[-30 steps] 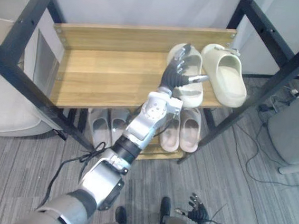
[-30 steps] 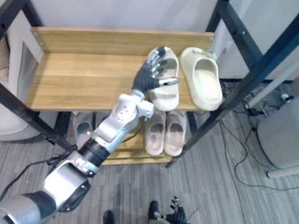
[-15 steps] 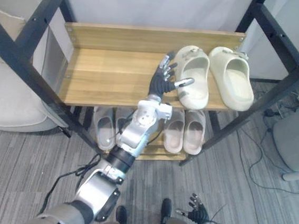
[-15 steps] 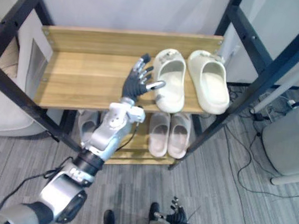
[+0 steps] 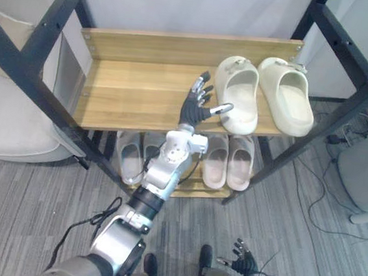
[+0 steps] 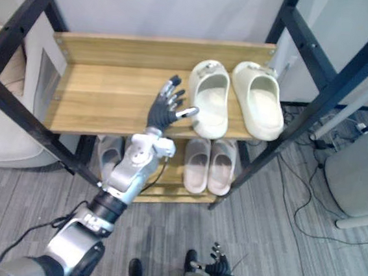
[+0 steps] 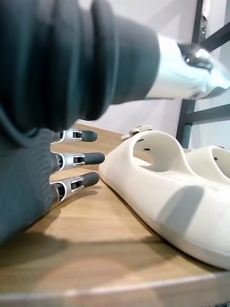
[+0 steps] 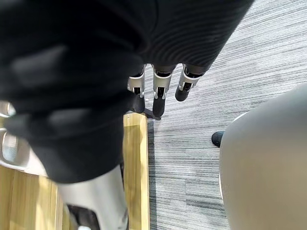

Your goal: Organize the slippers on the shoe rack

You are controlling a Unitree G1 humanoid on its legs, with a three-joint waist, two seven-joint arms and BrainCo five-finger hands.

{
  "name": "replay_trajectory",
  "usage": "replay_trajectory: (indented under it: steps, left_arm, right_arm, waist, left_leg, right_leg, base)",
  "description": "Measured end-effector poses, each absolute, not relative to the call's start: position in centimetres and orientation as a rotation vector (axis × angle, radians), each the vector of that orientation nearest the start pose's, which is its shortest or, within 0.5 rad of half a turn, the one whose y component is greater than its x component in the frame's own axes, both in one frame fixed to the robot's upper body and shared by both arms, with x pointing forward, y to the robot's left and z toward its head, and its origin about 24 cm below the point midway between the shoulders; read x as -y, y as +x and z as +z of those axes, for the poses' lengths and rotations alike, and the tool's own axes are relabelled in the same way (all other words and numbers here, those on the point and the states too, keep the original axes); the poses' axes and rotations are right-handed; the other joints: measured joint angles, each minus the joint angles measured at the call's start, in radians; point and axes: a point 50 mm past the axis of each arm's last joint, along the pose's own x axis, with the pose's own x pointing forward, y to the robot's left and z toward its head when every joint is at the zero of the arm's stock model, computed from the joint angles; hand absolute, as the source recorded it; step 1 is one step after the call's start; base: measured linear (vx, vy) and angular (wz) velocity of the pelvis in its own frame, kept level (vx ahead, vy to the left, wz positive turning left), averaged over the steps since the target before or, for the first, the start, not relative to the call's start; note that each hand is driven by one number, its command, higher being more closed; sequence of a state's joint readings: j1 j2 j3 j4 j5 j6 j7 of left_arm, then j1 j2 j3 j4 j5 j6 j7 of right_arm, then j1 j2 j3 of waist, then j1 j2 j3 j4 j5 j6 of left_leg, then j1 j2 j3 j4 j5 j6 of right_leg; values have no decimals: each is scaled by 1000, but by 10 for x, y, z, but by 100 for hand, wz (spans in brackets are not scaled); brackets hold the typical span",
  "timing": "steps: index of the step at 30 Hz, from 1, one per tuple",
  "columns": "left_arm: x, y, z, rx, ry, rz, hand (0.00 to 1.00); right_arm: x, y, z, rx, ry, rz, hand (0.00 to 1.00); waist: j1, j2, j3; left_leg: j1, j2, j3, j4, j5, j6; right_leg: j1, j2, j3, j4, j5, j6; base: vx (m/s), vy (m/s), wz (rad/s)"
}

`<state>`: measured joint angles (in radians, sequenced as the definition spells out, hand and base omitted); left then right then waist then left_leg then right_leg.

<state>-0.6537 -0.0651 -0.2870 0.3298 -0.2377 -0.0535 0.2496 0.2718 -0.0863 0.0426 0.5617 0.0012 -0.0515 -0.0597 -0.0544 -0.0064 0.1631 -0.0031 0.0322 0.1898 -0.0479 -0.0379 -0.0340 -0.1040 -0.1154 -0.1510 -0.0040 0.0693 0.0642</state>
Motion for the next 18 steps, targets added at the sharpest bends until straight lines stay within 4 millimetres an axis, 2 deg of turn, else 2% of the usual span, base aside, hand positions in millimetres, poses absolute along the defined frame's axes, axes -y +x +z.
replay_trajectory:
  steps: [7, 18]
  left_arm:
    - [-11, 331, 153, 274, -168, -295, 0]
    - [-2, 333, 155, 272, -138, -324, 0]
  right_arm:
    - [182, 121, -119, -774, -96, -100, 0]
    - [182, 121, -119, -773, -96, -102, 0]
  waist:
    - [0, 0, 0]
    - [-1, -1, 0]
  left_leg:
    - [0, -6, 0, 0, 1, 2]
    - [3, -8, 12, 0, 1, 3]
  right_leg:
    - [0, -7, 0, 2, -2, 3]
    - [-1, -8, 10, 2, -2, 3]
  base:
    - [0, 0, 0]
    - [0, 0, -2]
